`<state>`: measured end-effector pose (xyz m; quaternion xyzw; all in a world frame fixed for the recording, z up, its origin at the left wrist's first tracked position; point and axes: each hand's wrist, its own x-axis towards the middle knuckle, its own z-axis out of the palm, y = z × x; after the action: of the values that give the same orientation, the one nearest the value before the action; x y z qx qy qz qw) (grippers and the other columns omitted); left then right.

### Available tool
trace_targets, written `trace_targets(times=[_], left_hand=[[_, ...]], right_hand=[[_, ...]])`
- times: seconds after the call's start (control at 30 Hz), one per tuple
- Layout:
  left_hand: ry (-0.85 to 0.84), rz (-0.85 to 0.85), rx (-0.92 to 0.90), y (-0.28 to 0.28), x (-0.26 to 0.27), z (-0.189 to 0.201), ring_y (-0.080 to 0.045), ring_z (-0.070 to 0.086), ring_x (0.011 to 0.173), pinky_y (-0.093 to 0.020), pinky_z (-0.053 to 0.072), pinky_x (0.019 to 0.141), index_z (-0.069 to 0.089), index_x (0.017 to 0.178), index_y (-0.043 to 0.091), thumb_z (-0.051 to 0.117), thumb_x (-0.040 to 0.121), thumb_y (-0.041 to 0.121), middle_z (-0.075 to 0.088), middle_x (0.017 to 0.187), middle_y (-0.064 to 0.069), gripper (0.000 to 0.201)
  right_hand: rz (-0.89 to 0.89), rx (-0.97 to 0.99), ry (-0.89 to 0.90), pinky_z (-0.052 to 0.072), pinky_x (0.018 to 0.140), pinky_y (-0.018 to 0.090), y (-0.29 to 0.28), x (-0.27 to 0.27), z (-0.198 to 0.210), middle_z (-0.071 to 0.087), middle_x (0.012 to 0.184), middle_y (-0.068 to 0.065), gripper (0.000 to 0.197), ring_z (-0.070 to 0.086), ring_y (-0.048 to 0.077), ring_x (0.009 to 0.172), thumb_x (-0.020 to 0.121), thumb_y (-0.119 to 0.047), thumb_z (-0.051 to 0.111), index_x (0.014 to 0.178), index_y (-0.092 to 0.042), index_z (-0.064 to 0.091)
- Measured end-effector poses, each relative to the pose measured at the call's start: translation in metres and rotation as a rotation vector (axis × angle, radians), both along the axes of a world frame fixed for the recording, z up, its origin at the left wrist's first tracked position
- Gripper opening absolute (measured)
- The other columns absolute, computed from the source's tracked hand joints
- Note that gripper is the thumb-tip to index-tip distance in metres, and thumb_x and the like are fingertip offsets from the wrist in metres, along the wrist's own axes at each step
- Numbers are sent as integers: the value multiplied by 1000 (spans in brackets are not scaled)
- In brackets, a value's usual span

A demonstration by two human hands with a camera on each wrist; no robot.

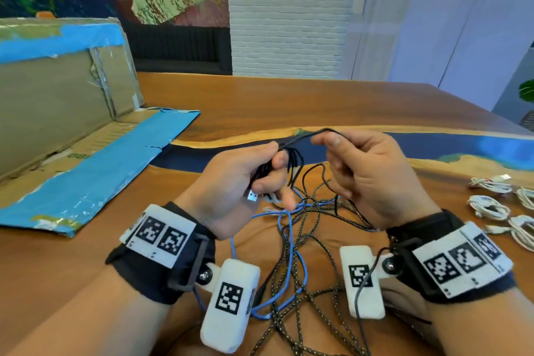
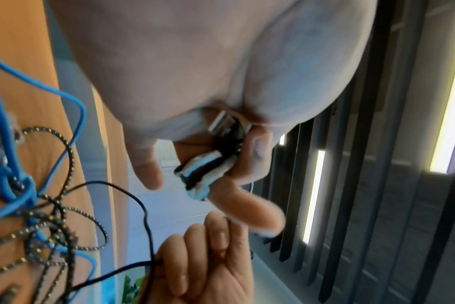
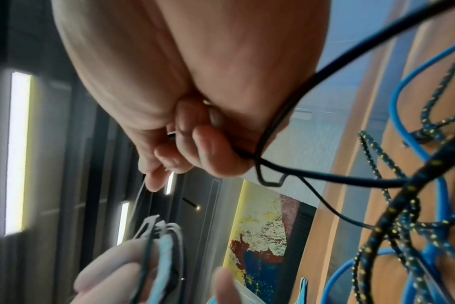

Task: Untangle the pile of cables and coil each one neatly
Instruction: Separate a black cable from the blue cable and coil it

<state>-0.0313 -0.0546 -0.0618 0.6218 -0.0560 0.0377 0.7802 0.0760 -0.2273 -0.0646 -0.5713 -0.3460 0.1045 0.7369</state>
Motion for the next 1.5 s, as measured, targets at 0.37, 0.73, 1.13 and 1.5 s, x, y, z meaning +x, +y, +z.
trace_targets(times=[0.37,0.73,1.13,1.5], left_hand=[[-191,163,-429,0,1,9,-16,72,80,-41,39,97,54,137,4,26,109,28,58,67,6,45],[-11,289,129,-8,10,-8,-15,71,106,-29,56,94,53,138,18,39,110,18,77,111,-2,32],[20,15,414,-2,-2,-2,-15,21,47,-22,25,48,73,93,5,46,106,25,25,51,1,35],[-25,21,-182,16,2,2,-8,20,40,-40,9,71,60,76,17,35,105,39,23,45,12,44]], right_hand=[[204,-569,-163,46,42,29,-2,-4,-4,72,81,3,36,61,21,47,105,-8,51,129,-28,67],[369,-521,-278,54,63,35,4,-26,-3,64,67,4,17,63,32,60,102,-8,57,108,-3,73],[-117,-314,-259,41,50,27,-9,1,1,56,55,7,31,45,19,53,68,-34,84,71,-5,73],[89,38,190,56,99,42,-3,13,-6,73,83,11,12,74,26,94,83,-21,68,87,-10,71]])
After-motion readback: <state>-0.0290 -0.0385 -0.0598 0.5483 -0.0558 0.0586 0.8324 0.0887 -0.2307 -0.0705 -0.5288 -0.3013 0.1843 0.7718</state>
